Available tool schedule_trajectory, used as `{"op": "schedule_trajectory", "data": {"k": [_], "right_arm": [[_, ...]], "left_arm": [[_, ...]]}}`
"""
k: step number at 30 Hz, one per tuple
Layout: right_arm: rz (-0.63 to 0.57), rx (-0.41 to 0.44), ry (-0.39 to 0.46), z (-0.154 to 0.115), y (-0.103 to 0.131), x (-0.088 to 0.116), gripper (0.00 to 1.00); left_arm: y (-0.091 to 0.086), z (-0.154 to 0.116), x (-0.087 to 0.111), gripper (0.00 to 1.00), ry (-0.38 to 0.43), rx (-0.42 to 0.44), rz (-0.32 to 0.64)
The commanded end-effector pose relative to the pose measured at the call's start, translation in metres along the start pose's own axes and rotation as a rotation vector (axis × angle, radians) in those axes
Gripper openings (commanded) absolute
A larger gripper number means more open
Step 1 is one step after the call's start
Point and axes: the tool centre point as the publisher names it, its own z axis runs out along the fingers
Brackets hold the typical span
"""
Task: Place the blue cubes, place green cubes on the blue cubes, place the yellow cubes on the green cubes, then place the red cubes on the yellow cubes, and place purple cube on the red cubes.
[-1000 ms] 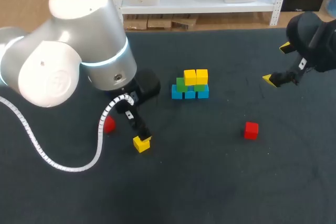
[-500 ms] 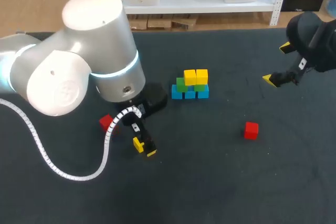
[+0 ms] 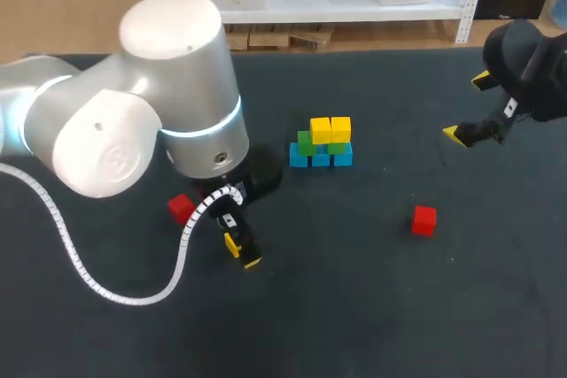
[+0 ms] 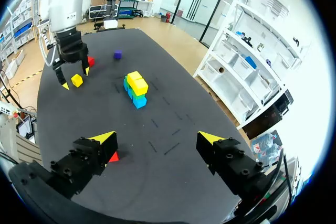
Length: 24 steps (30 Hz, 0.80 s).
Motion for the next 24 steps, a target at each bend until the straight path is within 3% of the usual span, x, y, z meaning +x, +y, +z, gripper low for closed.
{"op": "schedule_trajectory", "data": {"k": [1, 3, 8, 16, 22, 24], "right_arm": [[0.001, 0.176, -0.005, 0.002, 0.003, 0.001, 1.00], [0.001, 0.176, -0.005, 0.002, 0.003, 0.001, 1.00], [0.001, 0.176, -0.005, 0.002, 0.003, 0.001, 1.00], [0.001, 0.176, -0.005, 0.002, 0.003, 0.001, 1.00], [0.001, 0.176, -0.005, 0.002, 0.003, 0.001, 1.00], [0.001, 0.176, -0.005, 0.002, 0.003, 0.001, 1.00]], "left_arm": [[0.003, 0.003, -0.006, 0.67, 0.013, 0.007, 0.007], [0.004, 0.005, -0.007, 0.61, 0.021, 0.008, 0.012], [0.004, 0.006, -0.010, 0.01, 0.034, 0.020, 0.027], [0.003, 0.006, -0.008, 0.00, 0.057, 0.023, 0.043], [0.005, 0.000, -0.016, 0.00, 0.064, 0.060, 0.235], [0.008, -0.005, -0.017, 0.00, 0.087, 0.034, 0.287]]}}
